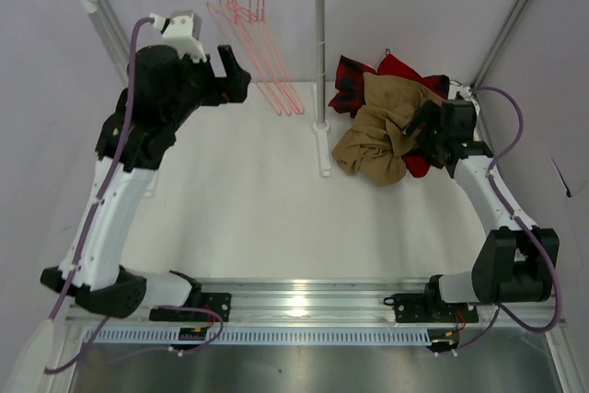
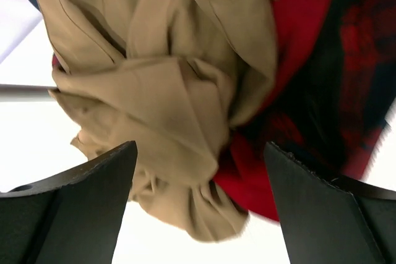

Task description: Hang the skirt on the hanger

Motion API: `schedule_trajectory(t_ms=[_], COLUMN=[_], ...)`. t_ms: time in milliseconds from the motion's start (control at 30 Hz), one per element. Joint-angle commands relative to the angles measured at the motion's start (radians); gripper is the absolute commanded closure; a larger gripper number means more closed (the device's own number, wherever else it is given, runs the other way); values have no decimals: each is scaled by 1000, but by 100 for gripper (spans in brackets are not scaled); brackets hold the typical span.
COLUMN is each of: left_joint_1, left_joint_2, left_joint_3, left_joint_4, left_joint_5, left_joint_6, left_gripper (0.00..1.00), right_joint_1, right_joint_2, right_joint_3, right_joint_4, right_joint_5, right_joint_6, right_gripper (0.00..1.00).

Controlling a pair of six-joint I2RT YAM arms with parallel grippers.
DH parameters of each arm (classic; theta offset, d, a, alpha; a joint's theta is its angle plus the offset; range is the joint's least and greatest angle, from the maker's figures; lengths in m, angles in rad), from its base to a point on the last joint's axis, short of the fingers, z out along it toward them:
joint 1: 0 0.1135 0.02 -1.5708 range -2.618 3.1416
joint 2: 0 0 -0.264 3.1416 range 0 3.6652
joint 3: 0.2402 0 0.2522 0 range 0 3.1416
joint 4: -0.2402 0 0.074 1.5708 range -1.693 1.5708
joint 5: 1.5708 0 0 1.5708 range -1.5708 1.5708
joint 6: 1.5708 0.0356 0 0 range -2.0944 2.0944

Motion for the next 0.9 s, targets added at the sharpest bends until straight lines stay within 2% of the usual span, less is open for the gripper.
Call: schedule_trajectory(t_ms=[0, 33, 67, 167, 200, 233, 300, 333, 367, 500, 733, 867], left_joint_1=[-5, -5, -5, -5, -5, -5, -5, -5, -5, -5, -7, -33], left_joint_2=[-153, -187, -221, -339, -382, -396, -424, -445, -455, -505, -574, -605], left_joint_3=[-140, -173, -257, -360, -370, -396, -425, -439, -445, -513, -677, -729], left_joint_4=[3, 17, 41, 69, 67, 66, 49, 43, 34, 35, 170, 256], left_joint_5=[88, 87, 69, 42, 39, 35, 24, 24, 29, 93, 347, 447], left_joint_6=[65, 66, 62, 58, 58, 58, 58, 58, 61, 70, 17, -4], left_gripper=[0, 0, 0, 0, 1, 0, 0, 1, 0, 1, 1, 1], right_joint_1=[8, 8, 9, 12, 12, 12, 11, 11, 11, 44, 132, 240], right_joint_2=[51, 69, 106, 154, 180, 192, 220, 224, 226, 183, 76, 37], right_joint_3=[21, 28, 36, 59, 65, 87, 122, 181, 218, 396, 633, 774], right_joint_4=[167, 177, 181, 207, 212, 212, 204, 169, 145, 65, -1, -82], right_joint_5=[-21, -24, -28, -28, -28, -25, -52, -66, -75, -124, -176, -91], right_joint_6=[-17, -17, -14, -14, -22, -29, -42, -48, -49, -75, -74, -111], right_gripper=[10, 12, 18, 32, 42, 48, 70, 82, 100, 100, 100, 100])
